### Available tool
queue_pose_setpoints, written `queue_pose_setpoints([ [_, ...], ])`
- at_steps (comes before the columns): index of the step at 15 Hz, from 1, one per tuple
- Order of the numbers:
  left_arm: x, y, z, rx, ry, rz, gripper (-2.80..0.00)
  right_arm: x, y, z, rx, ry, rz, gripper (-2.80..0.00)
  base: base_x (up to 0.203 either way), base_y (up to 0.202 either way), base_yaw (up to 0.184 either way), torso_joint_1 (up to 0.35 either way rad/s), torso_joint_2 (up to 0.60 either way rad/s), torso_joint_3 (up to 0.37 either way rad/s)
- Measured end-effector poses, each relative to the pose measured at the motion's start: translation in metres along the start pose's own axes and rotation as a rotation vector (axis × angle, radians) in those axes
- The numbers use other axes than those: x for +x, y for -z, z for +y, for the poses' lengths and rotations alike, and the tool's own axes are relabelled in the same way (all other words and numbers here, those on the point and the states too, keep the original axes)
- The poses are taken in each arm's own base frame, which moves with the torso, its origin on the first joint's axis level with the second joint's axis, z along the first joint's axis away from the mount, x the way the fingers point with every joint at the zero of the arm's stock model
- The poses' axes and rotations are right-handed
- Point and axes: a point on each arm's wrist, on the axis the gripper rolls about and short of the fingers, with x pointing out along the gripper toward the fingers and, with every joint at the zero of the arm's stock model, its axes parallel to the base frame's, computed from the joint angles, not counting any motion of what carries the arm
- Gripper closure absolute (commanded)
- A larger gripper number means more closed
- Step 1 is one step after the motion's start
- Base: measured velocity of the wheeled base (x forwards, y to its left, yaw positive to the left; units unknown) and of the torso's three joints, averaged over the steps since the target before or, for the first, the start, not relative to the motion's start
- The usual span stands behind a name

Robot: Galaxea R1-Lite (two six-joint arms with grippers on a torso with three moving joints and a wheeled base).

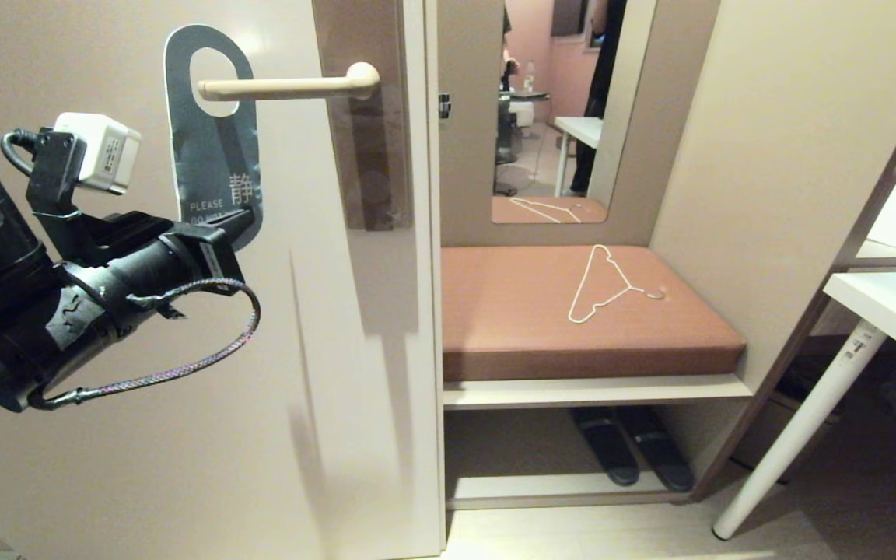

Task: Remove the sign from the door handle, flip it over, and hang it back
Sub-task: Hang the sign back with the other side facing out

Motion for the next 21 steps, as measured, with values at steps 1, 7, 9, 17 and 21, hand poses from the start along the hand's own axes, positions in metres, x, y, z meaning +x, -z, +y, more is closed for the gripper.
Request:
queue_pose_setpoints([
  [1, 0.000, 0.000, -0.001, 0.000, -0.002, 0.001, 0.00, 0.000, 0.000, 0.000, 0.000, 0.000, 0.000, 0.00, 0.000, 0.000, 0.000, 0.000, 0.00, 0.000],
  [7, -0.001, 0.003, -0.011, 0.011, 0.006, 0.015, 0.00, 0.000, 0.000, 0.000, 0.000, 0.000, 0.000, 0.00, 0.000, 0.000, 0.000, 0.000, 0.00, 0.000],
  [9, -0.002, 0.003, -0.014, 0.027, 0.018, 0.017, 0.00, 0.000, 0.000, 0.000, 0.000, 0.000, 0.000, 0.00, 0.000, 0.000, 0.000, 0.000, 0.00, 0.000],
  [17, 0.003, 0.009, -0.033, 0.034, 0.062, 0.043, 0.00, 0.000, 0.000, 0.000, 0.000, 0.000, 0.000, 0.00, 0.000, 0.000, 0.000, 0.000, 0.00, 0.000],
  [21, 0.009, 0.014, -0.041, 0.035, 0.059, 0.055, 0.00, 0.000, 0.000, 0.000, 0.000, 0.000, 0.000, 0.00, 0.000, 0.000, 0.000, 0.000, 0.00, 0.000],
])
